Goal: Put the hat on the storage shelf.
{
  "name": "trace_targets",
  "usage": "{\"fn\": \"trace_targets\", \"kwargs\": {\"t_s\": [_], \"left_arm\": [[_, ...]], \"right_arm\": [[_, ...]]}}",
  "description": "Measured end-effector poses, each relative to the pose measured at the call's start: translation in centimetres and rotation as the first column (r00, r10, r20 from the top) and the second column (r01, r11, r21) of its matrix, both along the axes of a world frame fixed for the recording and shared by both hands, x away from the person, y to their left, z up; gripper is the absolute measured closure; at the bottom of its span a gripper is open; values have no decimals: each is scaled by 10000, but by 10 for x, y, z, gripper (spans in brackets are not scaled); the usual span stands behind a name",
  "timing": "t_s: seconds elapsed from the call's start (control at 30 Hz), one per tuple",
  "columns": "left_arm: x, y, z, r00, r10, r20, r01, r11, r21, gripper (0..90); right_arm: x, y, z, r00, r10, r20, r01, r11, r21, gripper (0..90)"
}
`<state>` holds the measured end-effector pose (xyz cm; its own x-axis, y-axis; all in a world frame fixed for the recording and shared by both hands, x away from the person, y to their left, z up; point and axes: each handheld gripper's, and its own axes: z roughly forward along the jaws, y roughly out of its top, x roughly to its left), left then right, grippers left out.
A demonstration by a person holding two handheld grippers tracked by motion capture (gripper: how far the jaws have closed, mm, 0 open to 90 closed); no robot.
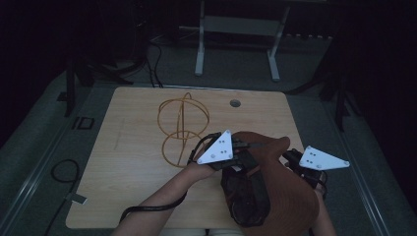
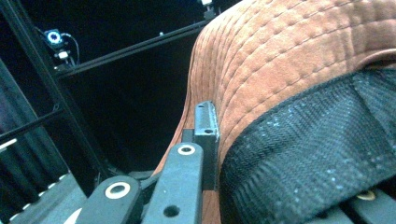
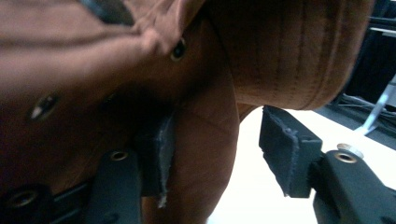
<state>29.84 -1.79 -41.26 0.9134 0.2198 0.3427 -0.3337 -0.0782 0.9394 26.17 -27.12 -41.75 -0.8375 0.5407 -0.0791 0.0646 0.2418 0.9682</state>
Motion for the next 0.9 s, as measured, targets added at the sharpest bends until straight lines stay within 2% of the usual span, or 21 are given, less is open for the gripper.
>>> {"fn": "trace_targets", "kwargs": {"t_s": [0.2,0.37,0.47,0.53,0.6,0.77,0.9], "left_arm": [[1,-8,-3,9992,157,-372,-164,9997,-178,862],[-2,-18,-3,9970,704,-323,-708,9974,-103,859],[-4,-24,-3,9961,872,-136,-871,9962,24,858],[-1,-24,-4,9961,830,-288,-830,9965,26,857],[0,-24,-5,9955,868,-392,-869,9962,-22,856],[4,-22,-5,9954,833,-466,-830,9965,73,836],[3,-22,-3,9959,696,-579,-693,9976,71,824]], "right_arm": [[4,1,-1,9999,128,-80,-125,9992,384,439],[10,0,-2,9999,51,-164,-39,9975,705,471],[14,-1,-4,9992,202,-340,-173,9963,845,580],[16,0,-5,9984,299,-473,-258,9961,843,637],[17,0,-4,9978,290,-591,-241,9963,824,655],[19,3,-5,9963,405,-759,-345,9963,793,837],[16,3,-4,9963,305,-799,-244,9968,764,873]]}}
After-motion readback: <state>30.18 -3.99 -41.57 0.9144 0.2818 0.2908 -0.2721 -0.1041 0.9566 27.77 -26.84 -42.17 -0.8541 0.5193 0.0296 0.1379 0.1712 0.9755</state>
